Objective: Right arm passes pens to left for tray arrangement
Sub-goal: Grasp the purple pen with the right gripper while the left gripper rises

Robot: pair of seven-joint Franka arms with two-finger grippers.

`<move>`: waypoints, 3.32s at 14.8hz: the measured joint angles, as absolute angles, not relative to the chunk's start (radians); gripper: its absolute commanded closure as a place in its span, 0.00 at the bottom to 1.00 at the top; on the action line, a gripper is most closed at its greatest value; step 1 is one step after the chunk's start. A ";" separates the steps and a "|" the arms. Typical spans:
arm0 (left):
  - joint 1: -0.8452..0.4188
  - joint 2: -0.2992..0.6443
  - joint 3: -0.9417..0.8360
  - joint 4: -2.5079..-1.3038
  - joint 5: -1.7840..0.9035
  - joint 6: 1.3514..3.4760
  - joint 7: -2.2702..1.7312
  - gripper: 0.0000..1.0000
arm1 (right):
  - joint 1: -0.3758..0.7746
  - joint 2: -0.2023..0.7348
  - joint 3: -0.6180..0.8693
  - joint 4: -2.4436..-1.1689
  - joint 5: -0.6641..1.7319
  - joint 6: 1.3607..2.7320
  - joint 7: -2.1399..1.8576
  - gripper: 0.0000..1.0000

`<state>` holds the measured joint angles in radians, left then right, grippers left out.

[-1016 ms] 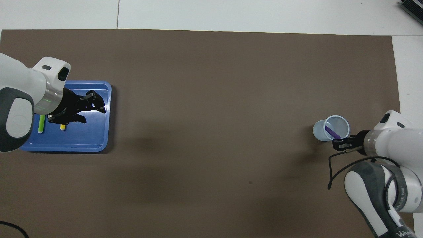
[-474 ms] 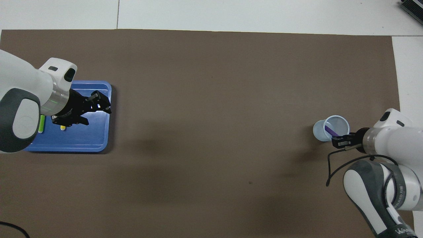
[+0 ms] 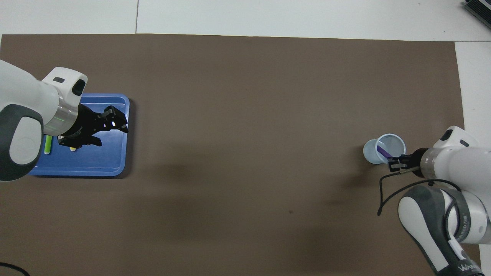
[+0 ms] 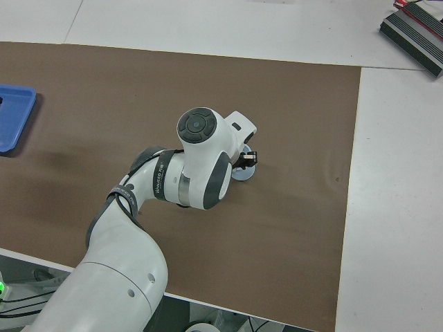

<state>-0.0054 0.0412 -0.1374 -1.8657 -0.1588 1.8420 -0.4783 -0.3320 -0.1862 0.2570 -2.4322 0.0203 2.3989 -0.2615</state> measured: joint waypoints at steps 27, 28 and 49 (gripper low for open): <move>-0.078 0.006 -0.142 -1.866 -0.160 1.818 -0.618 0.08 | -0.331 -0.186 0.257 -2.327 0.020 2.203 -0.259 1.00; -0.080 0.005 -0.142 -1.866 -0.160 1.815 -0.626 0.07 | -0.331 -0.187 0.257 -2.305 0.020 2.172 -0.259 1.00; -0.133 -0.078 -0.163 -1.870 -0.300 1.727 -0.908 0.00 | -0.281 -0.239 0.287 -1.981 0.376 1.652 -0.258 1.00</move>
